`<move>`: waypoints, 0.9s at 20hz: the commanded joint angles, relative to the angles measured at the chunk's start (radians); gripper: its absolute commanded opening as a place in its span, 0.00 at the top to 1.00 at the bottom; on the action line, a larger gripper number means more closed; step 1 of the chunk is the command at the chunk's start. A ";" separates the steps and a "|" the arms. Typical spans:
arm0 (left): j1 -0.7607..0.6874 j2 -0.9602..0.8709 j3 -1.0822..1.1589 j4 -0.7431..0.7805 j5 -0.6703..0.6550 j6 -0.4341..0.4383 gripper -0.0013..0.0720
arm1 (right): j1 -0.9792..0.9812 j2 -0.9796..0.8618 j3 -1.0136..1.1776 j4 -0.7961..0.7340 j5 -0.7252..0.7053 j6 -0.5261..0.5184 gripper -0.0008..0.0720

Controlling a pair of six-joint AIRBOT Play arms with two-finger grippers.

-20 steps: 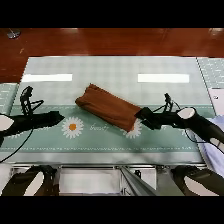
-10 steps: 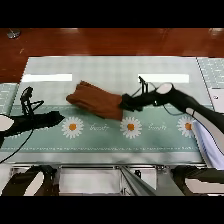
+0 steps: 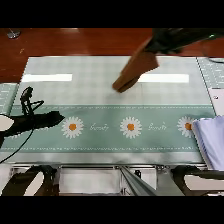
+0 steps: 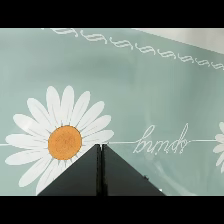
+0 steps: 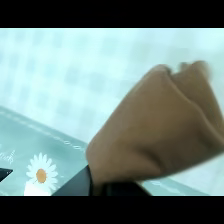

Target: Fold the shirts.

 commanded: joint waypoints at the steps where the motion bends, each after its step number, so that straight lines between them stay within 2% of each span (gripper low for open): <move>1: 0.000 0.000 -0.001 0.000 0.000 0.000 0.95 | -0.178 0.054 0.125 -0.056 0.206 0.106 0.96; 5: 0.000 0.000 -0.001 0.000 0.000 0.000 0.95 | -0.401 0.134 0.113 -0.179 0.443 0.135 0.96; 11: 0.000 0.000 -0.001 0.000 0.001 0.000 0.95 | -0.683 0.402 -0.164 -0.393 0.443 0.093 0.96; 13: 0.000 0.000 -0.001 0.000 0.001 0.000 0.95 | -0.764 0.496 -0.298 -0.505 0.443 0.046 0.96; 16: 0.000 0.000 -0.001 0.000 0.008 0.000 0.95 | -0.893 0.609 -0.469 -0.781 0.443 -0.050 0.96; 18: 0.000 0.000 -0.001 0.000 0.008 0.000 0.95 | -1.010 0.662 -0.562 -0.811 0.441 -0.026 0.96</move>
